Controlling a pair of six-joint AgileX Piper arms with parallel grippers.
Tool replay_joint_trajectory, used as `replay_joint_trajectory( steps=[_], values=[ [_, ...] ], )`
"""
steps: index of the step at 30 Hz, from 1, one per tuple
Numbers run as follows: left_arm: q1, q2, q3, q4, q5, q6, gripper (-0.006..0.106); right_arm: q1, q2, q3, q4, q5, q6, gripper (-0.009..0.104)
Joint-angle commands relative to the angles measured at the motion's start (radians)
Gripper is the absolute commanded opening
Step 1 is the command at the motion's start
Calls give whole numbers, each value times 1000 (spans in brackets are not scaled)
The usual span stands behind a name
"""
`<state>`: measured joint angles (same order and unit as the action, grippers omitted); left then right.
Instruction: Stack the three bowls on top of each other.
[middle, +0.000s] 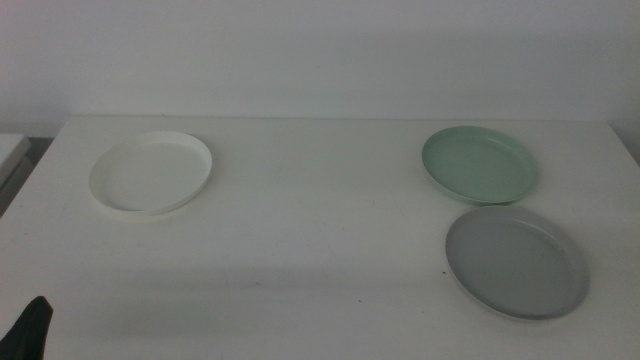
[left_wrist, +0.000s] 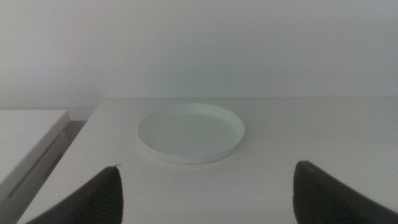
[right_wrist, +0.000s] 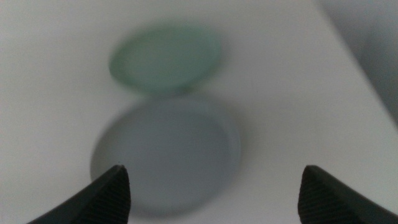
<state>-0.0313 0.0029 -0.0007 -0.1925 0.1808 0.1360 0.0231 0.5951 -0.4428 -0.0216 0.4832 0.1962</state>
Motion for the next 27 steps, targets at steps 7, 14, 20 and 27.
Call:
replay_joint_trajectory(
  steps=[7, 14, 20, 27],
  values=[
    [-9, -3, 1, 1, -13, -6, 94, -2, 303, -252, 32, 330, -2, 92],
    [-9, -3, 1, 1, -13, -6, 94, -2, 379, -259, 54, 258, -2, 92],
    [-9, -3, 1, 1, -13, -6, 94, -2, 425, -292, 71, 255, -9, 91],
    [-9, -3, 1, 1, -13, -6, 94, -35, 696, -470, 60, 341, -17, 91]
  ],
)
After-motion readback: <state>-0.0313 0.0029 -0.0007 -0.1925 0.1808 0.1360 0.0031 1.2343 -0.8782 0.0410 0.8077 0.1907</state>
